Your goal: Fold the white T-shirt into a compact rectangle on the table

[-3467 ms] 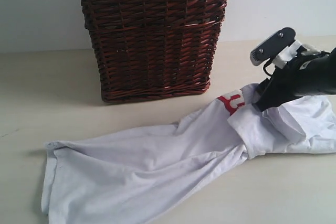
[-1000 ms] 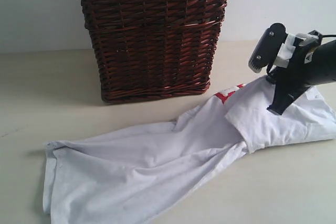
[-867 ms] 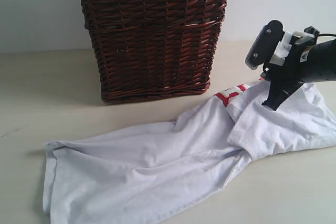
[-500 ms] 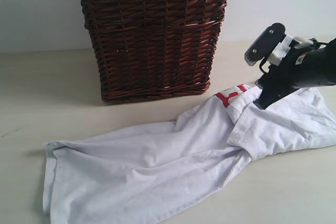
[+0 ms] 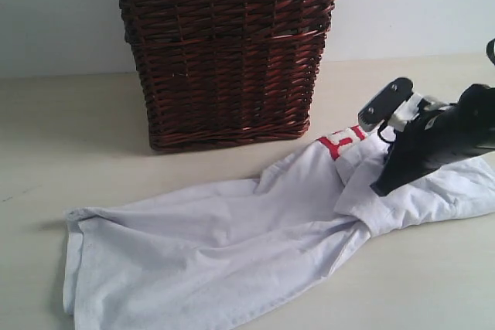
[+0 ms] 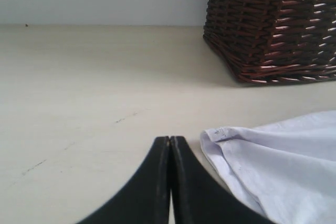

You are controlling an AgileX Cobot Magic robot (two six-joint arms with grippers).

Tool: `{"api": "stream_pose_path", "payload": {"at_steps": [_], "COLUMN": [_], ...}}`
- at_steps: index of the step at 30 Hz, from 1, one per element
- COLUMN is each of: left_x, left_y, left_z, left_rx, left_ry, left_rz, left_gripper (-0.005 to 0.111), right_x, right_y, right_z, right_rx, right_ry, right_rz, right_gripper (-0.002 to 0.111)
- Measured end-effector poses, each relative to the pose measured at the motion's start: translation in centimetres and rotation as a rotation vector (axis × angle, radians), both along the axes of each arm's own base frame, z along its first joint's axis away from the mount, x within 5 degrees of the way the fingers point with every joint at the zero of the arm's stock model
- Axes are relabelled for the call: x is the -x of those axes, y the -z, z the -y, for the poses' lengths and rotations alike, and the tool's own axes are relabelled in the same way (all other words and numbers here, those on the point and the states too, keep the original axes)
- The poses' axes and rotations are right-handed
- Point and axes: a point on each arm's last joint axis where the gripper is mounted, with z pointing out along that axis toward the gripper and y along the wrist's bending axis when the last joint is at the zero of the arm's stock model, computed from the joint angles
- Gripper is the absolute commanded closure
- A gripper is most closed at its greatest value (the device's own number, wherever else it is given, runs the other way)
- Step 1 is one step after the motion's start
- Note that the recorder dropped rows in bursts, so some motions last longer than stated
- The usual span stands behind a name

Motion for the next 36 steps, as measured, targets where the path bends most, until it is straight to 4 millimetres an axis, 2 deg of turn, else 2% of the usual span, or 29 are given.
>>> {"api": "stream_pose_path", "payload": {"at_steps": [2,6,12,15,17,18,20,22,27,30,33,36], "left_x": [0.0,0.0,0.0,0.0,0.0,0.0,0.0,0.0,0.0,0.0,0.0,0.0], "left_y": [0.0,0.0,0.0,0.0,0.0,0.0,0.0,0.0,0.0,0.0,0.0,0.0], "left_z": [0.0,0.0,0.0,0.0,0.0,0.0,0.0,0.0,0.0,0.0,0.0,0.0], "left_rx": [0.000,0.000,0.000,0.000,0.000,0.000,0.000,0.000,0.000,0.000,0.000,0.000], "left_ry": [0.000,0.000,0.000,0.000,0.000,0.000,0.000,0.000,0.000,0.000,0.000,0.000], "left_rz": [0.000,0.000,0.000,0.000,0.000,0.000,0.000,0.000,0.000,0.000,0.000,0.000], "left_gripper": [0.106,0.106,0.106,0.106,0.106,0.106,0.106,0.106,0.106,0.106,0.106,0.106], "right_x": [0.3,1.1,4.3,5.7,6.5,6.5,6.6,6.7,6.5,6.2,6.2,6.8], "right_y": [1.4,1.3,0.4,-0.5,-2.5,-4.5,-6.5,-7.4,-6.5,-6.0,-6.4,-6.7], "right_z": [0.0,-0.8,-1.7,-2.2,-2.3,-2.4,-2.4,-2.4,-3.0,-4.0,-6.1,-9.3], "right_rx": [0.005,0.009,-0.028,-0.073,-0.087,-0.091,-0.090,-0.092,-0.160,-0.253,-0.317,-0.339], "right_ry": [-0.007,-0.068,-0.169,-0.254,-0.301,-0.320,-0.333,-0.339,-0.326,-0.395,-0.565,-0.700], "right_rz": [-0.080,-0.233,-0.581,-0.645,-0.603,-0.515,-0.425,-0.389,-0.422,-0.401,-0.314,-0.225], "right_gripper": [0.108,0.108,0.108,0.094,0.079,0.075,0.070,0.068,0.068,0.064,0.058,0.059]}}
